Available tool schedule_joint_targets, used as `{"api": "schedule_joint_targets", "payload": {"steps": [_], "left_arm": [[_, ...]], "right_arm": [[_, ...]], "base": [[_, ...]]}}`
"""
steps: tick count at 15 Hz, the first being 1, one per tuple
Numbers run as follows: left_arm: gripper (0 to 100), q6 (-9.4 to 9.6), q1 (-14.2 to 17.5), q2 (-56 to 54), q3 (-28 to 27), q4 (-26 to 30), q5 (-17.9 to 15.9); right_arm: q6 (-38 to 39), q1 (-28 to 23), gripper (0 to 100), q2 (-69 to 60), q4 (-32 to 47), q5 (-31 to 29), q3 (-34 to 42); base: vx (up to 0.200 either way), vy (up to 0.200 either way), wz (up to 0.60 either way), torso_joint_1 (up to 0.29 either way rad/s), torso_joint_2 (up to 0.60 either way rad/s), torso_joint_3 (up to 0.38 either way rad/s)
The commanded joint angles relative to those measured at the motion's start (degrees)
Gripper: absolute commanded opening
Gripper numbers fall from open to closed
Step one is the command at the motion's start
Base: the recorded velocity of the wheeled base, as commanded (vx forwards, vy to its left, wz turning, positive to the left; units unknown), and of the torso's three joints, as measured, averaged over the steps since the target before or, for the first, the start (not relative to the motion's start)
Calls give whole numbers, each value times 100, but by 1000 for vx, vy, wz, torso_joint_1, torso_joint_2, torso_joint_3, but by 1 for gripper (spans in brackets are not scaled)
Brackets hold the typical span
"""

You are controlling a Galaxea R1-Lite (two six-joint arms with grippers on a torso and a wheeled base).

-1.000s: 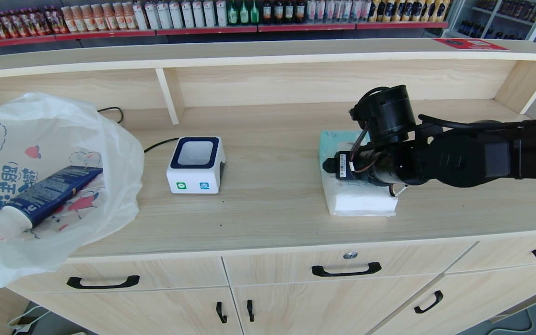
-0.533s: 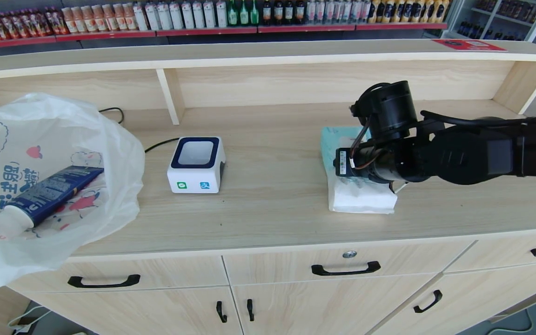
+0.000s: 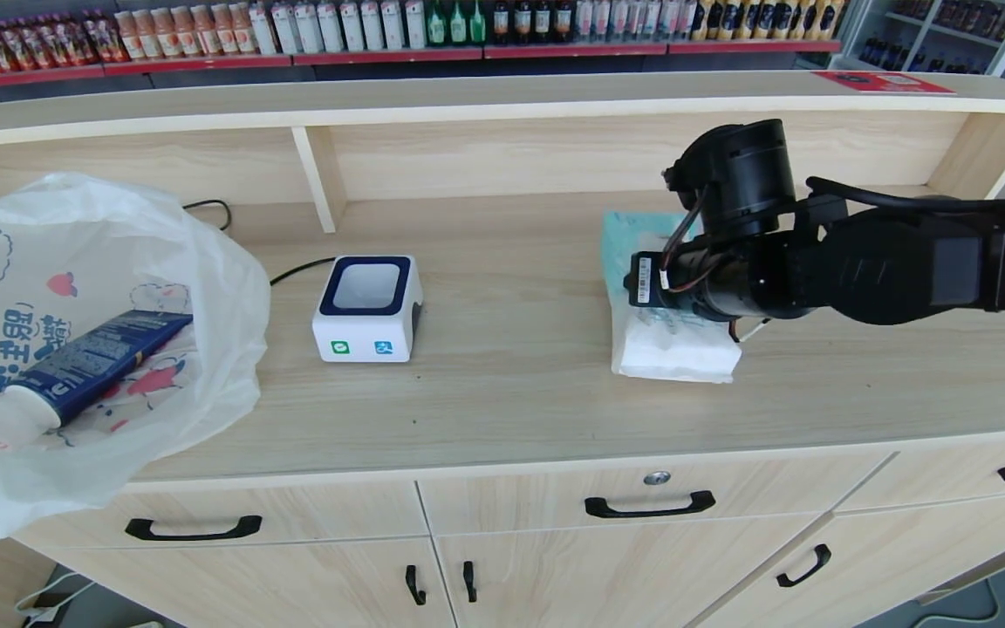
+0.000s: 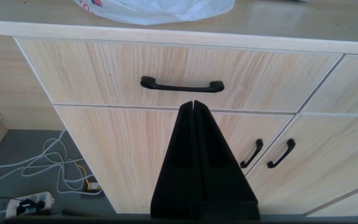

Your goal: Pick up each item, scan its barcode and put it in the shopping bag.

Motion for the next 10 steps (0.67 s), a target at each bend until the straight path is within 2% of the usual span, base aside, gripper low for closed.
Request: {"api": "schedule_joint_targets", "payload": {"steps": [1, 5, 8, 10], "left_arm": [[0, -1, 1, 0, 1, 0, -1], [0, -1, 1, 0, 1, 0, -1], [0, 8, 1, 0, 1, 0, -1], [0, 8, 1, 0, 1, 0, -1]], "right_arm": [[-1, 26, 0, -192, -13, -3, -213], [8, 26, 0, -561, -22, -3, -407], [8, 140, 0, -1070, -128, -39, -152], [43, 228, 0, -1387, -681, -91, 103]], "base": [[0, 0, 0, 0, 0, 0], [0, 0, 0, 0, 0, 0], [0, 0, 0, 0, 0, 0], [0, 0, 0, 0, 0, 0]]}}
